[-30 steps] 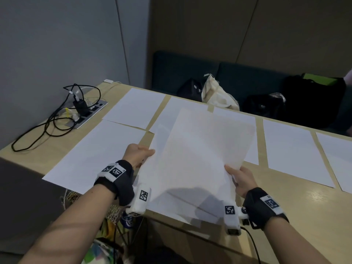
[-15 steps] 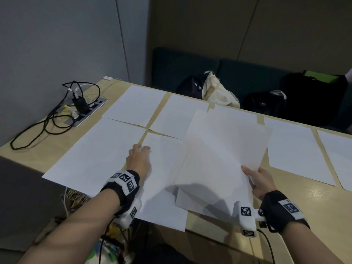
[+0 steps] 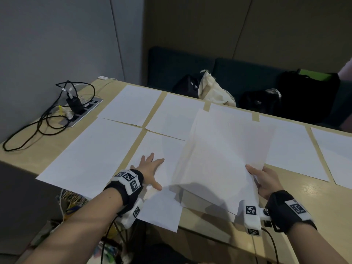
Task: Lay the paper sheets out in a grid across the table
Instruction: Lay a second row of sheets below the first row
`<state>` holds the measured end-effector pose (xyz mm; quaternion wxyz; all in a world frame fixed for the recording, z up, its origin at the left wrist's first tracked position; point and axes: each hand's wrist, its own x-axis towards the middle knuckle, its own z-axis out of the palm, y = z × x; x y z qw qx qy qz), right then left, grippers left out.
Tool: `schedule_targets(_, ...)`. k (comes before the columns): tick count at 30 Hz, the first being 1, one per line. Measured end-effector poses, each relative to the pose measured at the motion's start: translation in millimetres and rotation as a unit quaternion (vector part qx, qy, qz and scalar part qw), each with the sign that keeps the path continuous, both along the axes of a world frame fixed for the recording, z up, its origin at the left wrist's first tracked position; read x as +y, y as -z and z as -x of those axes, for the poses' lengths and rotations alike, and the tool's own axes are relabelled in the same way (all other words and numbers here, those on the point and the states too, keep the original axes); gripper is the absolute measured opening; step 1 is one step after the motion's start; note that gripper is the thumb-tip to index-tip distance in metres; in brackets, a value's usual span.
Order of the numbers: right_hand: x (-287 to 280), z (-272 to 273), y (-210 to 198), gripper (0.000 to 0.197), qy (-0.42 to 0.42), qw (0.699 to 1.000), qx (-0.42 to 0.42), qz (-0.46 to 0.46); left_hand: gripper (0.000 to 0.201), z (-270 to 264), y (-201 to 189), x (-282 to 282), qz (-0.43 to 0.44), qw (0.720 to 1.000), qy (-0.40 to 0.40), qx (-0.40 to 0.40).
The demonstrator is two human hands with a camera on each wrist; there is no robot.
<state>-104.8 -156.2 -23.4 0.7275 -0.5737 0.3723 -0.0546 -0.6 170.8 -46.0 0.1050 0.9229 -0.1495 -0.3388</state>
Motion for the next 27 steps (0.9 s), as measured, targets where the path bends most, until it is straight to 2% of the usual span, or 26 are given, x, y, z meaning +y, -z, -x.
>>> schedule_targets(11, -15.7, 10.8, 7.3, 0.039, 0.017, 1.000, -0.005, 0.002, 0.107, -0.4, -6.0, -4.4, -0.006, 1.000, -0.009, 0.000)
schedule_targets(14, -17.2, 10.6, 6.3, 0.036, 0.014, 1.000, -0.011, 0.003, 0.098, -2.4, -18.3, -11.9, 0.058, 0.997, -0.037, -0.026)
schedule_targets(17, -18.6, 10.4, 2.5, 0.026, 0.000, 1.000, -0.015, 0.000, 0.074, 0.5, -38.8, -40.5, 0.214, 0.973, -0.079, -0.038)
schedule_targets(19, -21.2, 10.7, -0.8, 0.016, -0.010, 1.000, -0.012, 0.006, 0.059, 2.4, -48.9, -67.7, 0.280, 0.955, -0.098, 0.008)
schedule_targets(21, -26.9, 13.2, -3.8, 0.006, -0.015, 1.000, -0.010, 0.016, 0.036, 6.9, -54.2, -94.1, 0.325, 0.937, -0.120, 0.037)
schedule_targets(22, -31.6, 14.9, -4.4, 0.006, -0.010, 1.000, -0.011, 0.019, 0.032, 10.6, -57.6, -105.2, 0.354, 0.923, -0.141, 0.042)
schedule_targets(24, -43.7, 20.1, -4.8, 0.019, 0.012, 1.000, -0.012, 0.022, 0.040, 15.3, -59.0, -122.8, 0.397, 0.899, -0.184, 0.036)
schedule_targets(27, -59.8, 30.7, -7.4, 0.026, 0.036, 0.999, -0.012, 0.033, 0.042, 23.0, -56.2, -137.3, 0.426, 0.878, -0.215, 0.040)
